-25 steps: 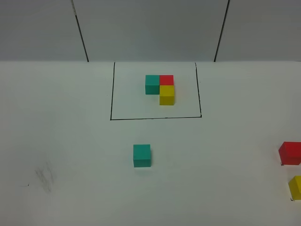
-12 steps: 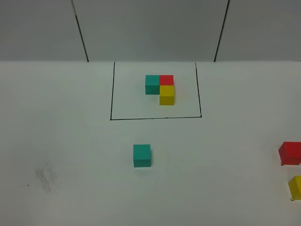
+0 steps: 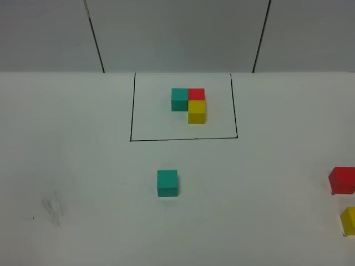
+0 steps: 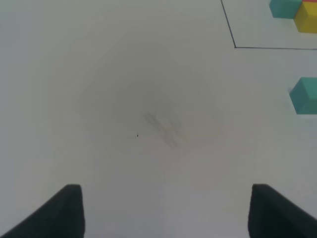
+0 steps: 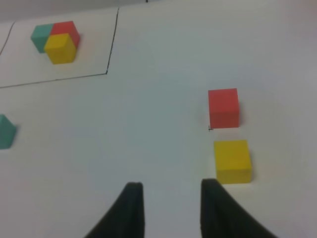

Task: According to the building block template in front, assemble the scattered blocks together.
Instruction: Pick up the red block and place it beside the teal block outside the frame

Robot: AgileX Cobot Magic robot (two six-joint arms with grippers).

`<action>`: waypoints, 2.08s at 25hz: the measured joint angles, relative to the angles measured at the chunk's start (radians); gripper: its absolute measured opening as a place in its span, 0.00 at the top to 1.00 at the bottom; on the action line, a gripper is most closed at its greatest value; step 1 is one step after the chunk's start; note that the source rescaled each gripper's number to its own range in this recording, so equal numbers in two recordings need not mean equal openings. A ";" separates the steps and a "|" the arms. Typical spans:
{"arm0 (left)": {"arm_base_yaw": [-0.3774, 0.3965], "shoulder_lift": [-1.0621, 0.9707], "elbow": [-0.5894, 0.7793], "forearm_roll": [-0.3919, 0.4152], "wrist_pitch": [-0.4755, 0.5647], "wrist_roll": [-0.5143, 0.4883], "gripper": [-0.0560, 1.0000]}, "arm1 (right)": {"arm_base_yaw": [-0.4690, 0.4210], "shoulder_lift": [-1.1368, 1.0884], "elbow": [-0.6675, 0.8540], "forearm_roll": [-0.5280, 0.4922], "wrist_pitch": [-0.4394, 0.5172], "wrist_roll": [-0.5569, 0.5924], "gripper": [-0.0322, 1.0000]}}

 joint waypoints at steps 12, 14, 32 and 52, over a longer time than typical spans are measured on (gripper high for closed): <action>0.000 0.000 0.000 0.000 -0.001 0.000 0.42 | 0.000 0.321 -0.107 -0.011 -0.083 -0.119 0.06; 0.000 0.000 0.000 0.000 -0.001 0.000 0.42 | 0.000 0.444 -0.151 -0.020 -0.131 -0.106 0.01; 0.000 0.000 0.000 0.000 -0.001 0.000 0.42 | 0.000 1.425 -0.551 -0.100 -0.141 -0.082 0.00; 0.000 0.000 0.000 0.000 -0.001 0.000 0.42 | -0.002 1.827 -0.562 -0.177 -0.326 -0.049 0.09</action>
